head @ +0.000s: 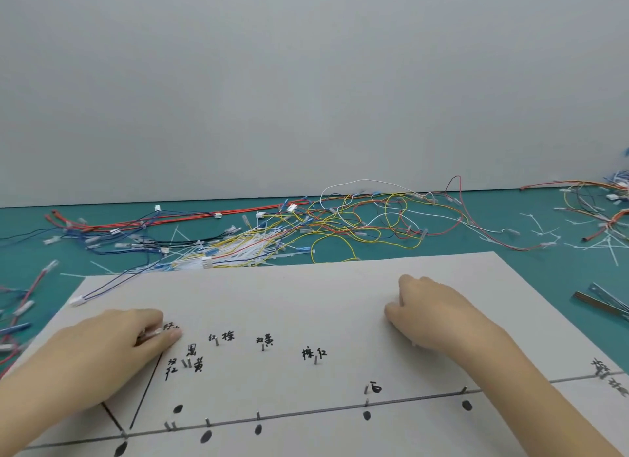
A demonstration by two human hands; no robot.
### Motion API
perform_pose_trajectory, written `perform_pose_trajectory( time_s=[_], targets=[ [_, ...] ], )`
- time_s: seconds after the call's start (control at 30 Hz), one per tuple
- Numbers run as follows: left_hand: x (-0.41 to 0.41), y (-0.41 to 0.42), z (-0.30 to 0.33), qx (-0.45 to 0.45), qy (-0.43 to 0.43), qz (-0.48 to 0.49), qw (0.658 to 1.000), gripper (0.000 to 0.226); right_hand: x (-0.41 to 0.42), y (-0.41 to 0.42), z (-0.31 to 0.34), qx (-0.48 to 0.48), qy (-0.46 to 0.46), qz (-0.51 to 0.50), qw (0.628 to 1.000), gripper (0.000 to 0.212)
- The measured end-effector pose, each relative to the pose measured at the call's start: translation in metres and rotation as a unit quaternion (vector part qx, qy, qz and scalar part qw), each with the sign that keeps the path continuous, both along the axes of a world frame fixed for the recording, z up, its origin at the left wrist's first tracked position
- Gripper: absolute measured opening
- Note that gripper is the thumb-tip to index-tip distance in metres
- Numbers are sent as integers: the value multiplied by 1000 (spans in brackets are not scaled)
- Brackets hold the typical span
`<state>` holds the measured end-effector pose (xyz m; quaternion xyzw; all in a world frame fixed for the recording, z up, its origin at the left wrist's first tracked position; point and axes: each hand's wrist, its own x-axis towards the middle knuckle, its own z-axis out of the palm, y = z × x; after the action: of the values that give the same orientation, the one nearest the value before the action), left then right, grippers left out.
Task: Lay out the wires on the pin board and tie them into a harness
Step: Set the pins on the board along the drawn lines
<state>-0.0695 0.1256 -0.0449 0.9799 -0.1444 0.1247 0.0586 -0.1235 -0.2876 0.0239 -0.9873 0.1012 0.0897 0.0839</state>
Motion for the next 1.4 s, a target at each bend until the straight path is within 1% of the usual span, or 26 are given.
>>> perform_pose_trajectory(
  time_s=[0.1, 0.2, 0.23, 0.27, 0.37, 0.47, 0.57, 0.67, 0.73, 0.8, 0.87, 0.97, 1.07, 1.17, 1.27, 1.4],
  targets=[
    [2, 7, -5, -1, -8, 0, 1000, 73, -6, -7, 2, -46, 35, -9, 998, 25],
    [4, 19, -17, -26, -37, 44, 998, 54, -9, -14, 0, -59, 29, -11, 998, 29],
    [4, 22, -20, -28, -53, 62, 996, 53, -10, -17, -2, -59, 21, -9, 998, 30],
    [4, 24, -23, -21, -61, 74, 995, 55, -11, -19, -3, -58, 11, -3, 998, 31],
    [3, 23, -27, 34, -38, 81, 995, 65, -11, -24, -6, -44, -23, 9, 999, 31],
    [3, 21, -25, 62, -26, 79, 995, 58, -13, -27, -8, -21, -29, 15, 999, 31],
    [1, 19, -25, 63, 21, 82, 994, 45, -14, -34, -6, 7, -17, 51, 999, 33],
    [-4, 14, -24, 87, 16, 94, 992, 38, -11, -40, -5, 48, -18, 86, 995, 36],
    [-11, 9, -22, 68, -4, 87, 994, 38, -10, -43, -7, 61, -28, 94, 993, 37],
    [-19, 0, -19, 66, -14, 107, 992, 40, -10, -45, -9, 59, -30, 102, 993, 37],
    [-24, -10, -16, 80, -8, 143, 986, 41, -9, -46, -9, 52, -32, 113, 992, 38],
    [-29, -19, -8, 85, 7, 163, 983, 39, -6, -47, -10, 43, -34, 124, 991, 38],
    [-31, -34, 0, 100, -16, 167, 981, 36, -4, -54, -12, 36, -42, 110, 992, 38],
    [-31, -63, 11, 114, -20, 161, 980, 35, 1, -67, -10, 17, -50, 87, 995, 38],
    [-26, -88, 20, 124, -8, 153, 980, 34, 9, -81, -8, 10, -55, 67, 996, 39],
    [-16, -107, 27, 106, 3, 140, 985, 31, 18, -96, -10, 20, -65, 43, 997, 39]
  ],
)
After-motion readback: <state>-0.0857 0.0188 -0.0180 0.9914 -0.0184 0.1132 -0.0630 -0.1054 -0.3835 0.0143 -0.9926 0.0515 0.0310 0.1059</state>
